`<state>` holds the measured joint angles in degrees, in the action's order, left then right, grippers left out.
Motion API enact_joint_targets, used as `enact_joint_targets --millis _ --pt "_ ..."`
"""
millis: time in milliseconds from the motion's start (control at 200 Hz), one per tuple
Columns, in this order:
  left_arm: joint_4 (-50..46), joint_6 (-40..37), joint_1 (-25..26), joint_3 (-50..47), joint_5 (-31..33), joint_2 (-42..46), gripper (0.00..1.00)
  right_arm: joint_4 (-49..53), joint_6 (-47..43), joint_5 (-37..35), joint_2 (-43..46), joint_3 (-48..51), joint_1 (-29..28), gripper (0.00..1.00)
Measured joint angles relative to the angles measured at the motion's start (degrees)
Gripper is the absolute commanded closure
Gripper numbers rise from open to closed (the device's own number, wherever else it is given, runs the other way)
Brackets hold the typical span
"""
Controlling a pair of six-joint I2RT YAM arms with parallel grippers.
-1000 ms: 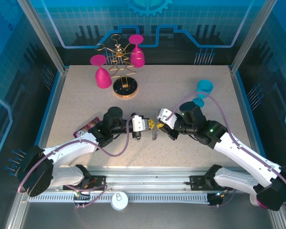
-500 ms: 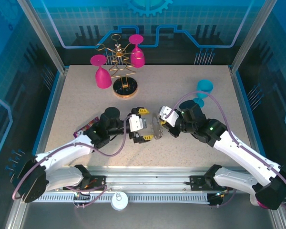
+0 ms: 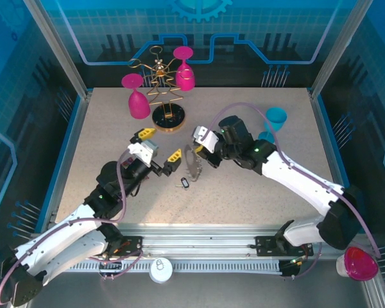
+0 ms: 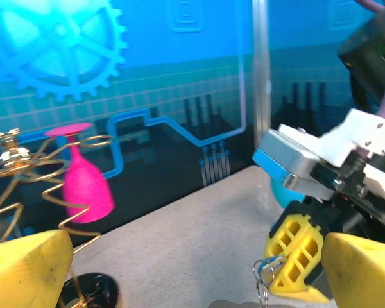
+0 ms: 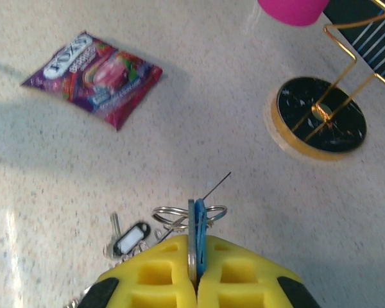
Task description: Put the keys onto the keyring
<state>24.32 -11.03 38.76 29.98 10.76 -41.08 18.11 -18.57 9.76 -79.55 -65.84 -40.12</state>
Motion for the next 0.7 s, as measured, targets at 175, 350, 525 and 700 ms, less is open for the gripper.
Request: enact_joint_targets --millis 175,350,525,700 --pt "0.5 3.1 -0.3 -0.7 4.5 0.3 0.01 -4.5 3.6 1.4 -5.5 0.4 0.8 1.00" --pt "0.3 5.2 -1.0 -0.9 6.3 -0.8 0.01 -3.3 4.3 0.9 -8.6 2.6 5.7 1.00" --pt "-0.5 6.8 -1.9 -0.9 6.6 -2.6 0.01 3.0 1.1 -6.6 -8.7 4.3 9.2 1.00" --pt "-2.3 8.2 -2.7 -0.9 6.6 -4.8 0.01 10.2 -2.6 -17.5 -8.1 6.5 9.4 1.00"
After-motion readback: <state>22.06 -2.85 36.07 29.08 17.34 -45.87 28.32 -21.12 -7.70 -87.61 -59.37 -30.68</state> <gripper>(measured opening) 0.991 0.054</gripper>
